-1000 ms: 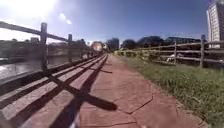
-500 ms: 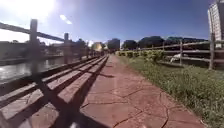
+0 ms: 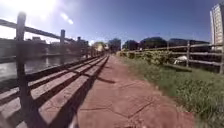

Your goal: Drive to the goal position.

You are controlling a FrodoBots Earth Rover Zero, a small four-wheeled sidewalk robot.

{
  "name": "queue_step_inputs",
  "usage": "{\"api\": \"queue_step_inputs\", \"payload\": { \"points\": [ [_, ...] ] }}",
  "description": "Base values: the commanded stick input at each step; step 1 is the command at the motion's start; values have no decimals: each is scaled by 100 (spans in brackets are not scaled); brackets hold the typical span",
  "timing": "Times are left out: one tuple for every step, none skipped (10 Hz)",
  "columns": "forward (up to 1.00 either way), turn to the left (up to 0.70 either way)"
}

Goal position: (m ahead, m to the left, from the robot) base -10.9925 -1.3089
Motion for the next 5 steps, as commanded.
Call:
{"api": "queue_step_inputs", "payload": {
  "points": [
    [85,0],
    [85,0],
    [85,0],
    [85,0],
    [85,0]
  ]
}}
